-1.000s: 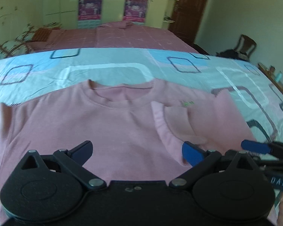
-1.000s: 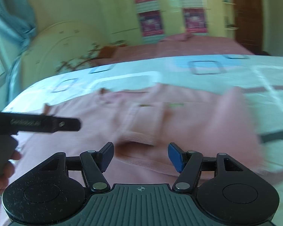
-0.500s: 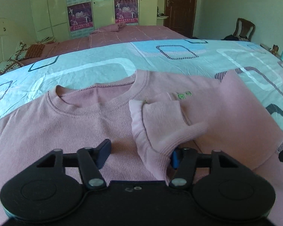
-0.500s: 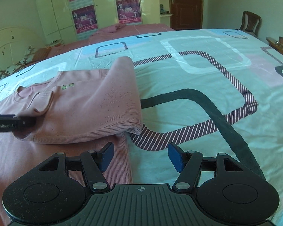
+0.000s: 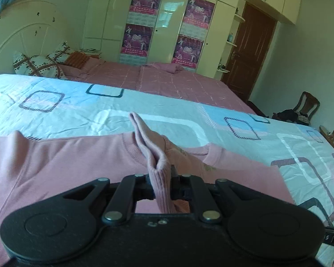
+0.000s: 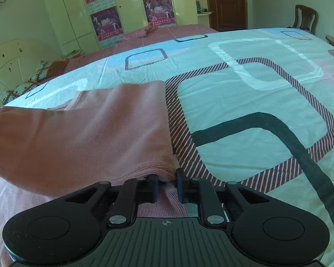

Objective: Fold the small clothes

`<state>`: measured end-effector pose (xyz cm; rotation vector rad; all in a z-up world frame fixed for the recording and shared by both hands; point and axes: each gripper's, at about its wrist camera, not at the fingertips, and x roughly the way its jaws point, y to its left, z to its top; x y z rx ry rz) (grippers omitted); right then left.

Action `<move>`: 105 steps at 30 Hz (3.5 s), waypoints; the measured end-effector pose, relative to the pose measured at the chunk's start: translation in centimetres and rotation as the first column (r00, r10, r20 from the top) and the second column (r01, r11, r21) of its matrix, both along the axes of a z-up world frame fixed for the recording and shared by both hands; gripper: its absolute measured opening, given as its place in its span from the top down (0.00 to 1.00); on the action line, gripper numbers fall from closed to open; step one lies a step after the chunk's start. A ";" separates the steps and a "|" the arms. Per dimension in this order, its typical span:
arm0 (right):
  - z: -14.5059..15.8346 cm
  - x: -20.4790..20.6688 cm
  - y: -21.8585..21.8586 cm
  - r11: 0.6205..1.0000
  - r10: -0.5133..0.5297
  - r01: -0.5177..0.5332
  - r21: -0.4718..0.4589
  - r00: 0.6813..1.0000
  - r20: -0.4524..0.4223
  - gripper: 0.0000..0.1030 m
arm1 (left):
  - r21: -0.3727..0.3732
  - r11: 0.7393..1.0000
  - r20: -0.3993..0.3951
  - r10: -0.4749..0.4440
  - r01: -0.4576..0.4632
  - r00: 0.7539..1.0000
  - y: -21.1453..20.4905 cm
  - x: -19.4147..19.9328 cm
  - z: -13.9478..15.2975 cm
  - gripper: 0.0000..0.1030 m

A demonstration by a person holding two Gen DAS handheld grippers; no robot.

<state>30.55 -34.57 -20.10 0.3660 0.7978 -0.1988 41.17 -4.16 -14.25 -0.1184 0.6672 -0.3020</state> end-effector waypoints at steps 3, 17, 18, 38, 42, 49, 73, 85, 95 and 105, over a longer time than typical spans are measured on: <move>0.4 -0.7 0.1 1.000 -0.002 0.002 -0.005 1.000 0.013 0.92 | 0.019 0.999 -0.073 0.033 -0.032 0.997 1.4 0.0 -2.4 0.91; 3.3 -3.4 -1.1 1.000 0.024 -0.024 -0.003 0.998 0.051 0.42 | 0.093 0.984 -0.034 0.154 -0.150 0.987 5.1 -1.9 -1.6 0.14; 3.3 -2.5 -1.2 0.999 0.032 -0.032 -0.007 0.998 0.052 0.42 | 0.090 0.986 -0.035 0.143 -0.139 0.989 5.1 -1.6 -1.5 0.15; -0.8 13.2 -4.2 0.997 0.045 -0.046 0.055 0.999 0.028 0.92 | 0.229 0.973 -0.111 0.010 0.016 0.994 -0.4 1.0 -5.4 0.21; -1.3 12.7 -4.1 1.000 0.014 -0.014 0.003 0.999 0.030 0.92 | 0.247 0.969 -0.111 0.011 0.017 0.994 -0.5 1.2 -5.5 0.18; 2.0 9.9 -1.2 0.995 0.087 -0.082 -0.060 0.993 0.083 0.50 | 0.243 0.970 -0.144 0.069 -0.033 0.987 0.8 0.1 -3.4 0.14; 3.8 8.8 25.9 0.871 0.484 -0.490 0.036 0.868 0.108 0.50 | 0.041 0.804 -0.229 0.586 -0.593 0.778 34.0 -4.9 -0.2 0.17; 2.5 10.9 29.2 0.915 0.402 -0.402 0.017 0.915 0.041 0.50 | -0.002 0.716 -0.192 0.684 -0.698 0.703 45.3 1.9 -2.4 0.12; 0.7 12.3 28.5 0.942 0.335 -0.334 0.031 0.942 -0.022 0.50 | -0.046 0.714 -0.117 0.690 -0.698 0.714 46.5 2.9 -2.3 0.83; 2.9 10.2 26.2 0.951 0.298 -0.302 0.071 0.953 0.061 0.50 | -0.121 0.927 0.066 0.364 -0.354 0.929 34.1 1.7 5.4 0.87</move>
